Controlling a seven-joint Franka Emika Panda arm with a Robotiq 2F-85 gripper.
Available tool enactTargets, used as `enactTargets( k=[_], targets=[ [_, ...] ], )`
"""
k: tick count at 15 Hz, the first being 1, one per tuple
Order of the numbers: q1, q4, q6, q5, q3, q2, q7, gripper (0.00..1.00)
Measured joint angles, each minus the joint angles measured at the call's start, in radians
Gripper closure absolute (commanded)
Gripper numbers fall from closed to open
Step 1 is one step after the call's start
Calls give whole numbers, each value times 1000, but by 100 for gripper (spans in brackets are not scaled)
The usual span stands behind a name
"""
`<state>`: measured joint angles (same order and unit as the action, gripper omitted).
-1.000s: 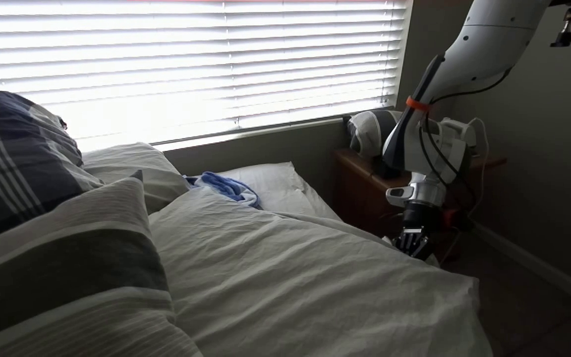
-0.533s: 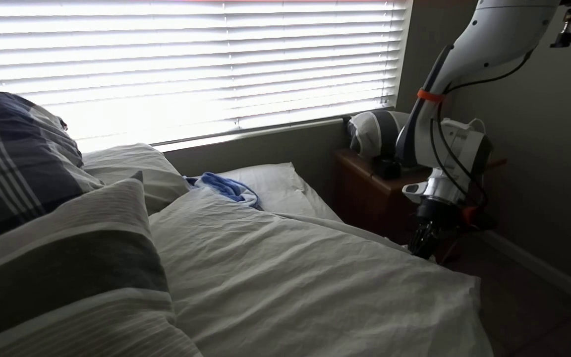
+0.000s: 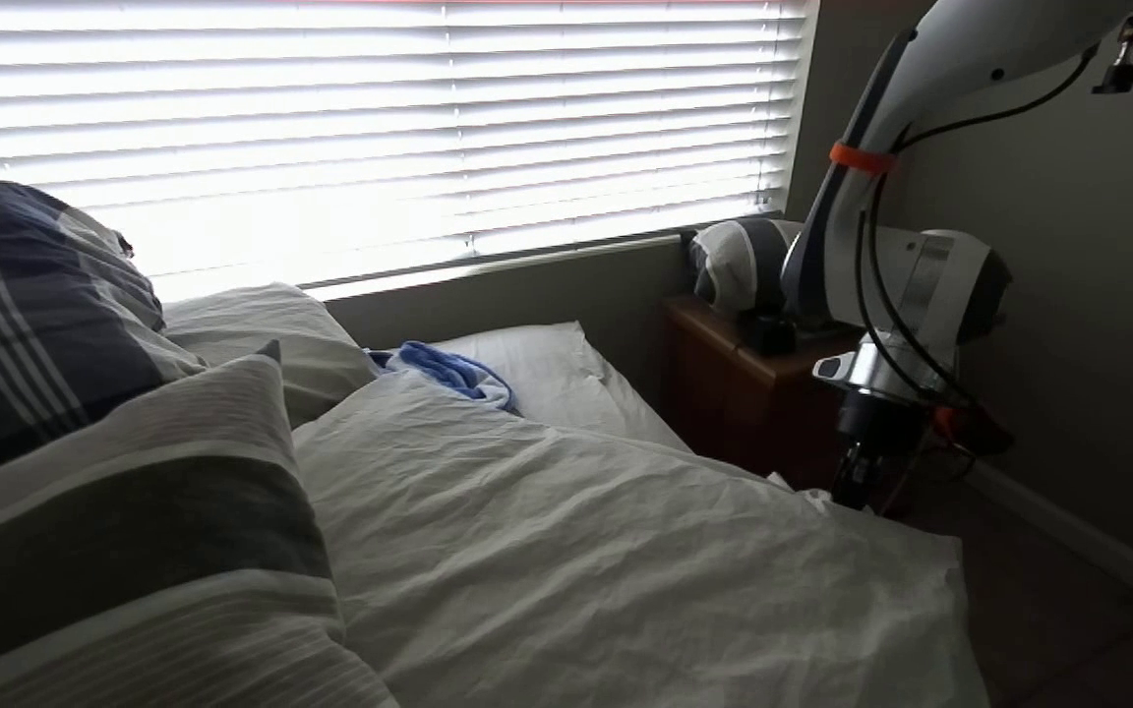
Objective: Move the blanket to the left
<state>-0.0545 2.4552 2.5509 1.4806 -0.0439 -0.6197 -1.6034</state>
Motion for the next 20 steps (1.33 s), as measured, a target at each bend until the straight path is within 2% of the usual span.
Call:
enactTargets(
  k=[4, 10, 11, 12, 16, 20],
  targets=[
    [69, 23, 39, -1, -3, 30, 55, 98],
    [88, 38, 103, -1, -50, 52, 57, 98],
    [89, 39, 115, -1, -59, 52, 57, 86],
    [90, 40, 127, -1, -67, 52, 57, 68],
    [95, 66, 160, -1, -94, 61, 80, 45],
    [118, 120, 242, 0, -106, 114, 244, 17]
  ],
)
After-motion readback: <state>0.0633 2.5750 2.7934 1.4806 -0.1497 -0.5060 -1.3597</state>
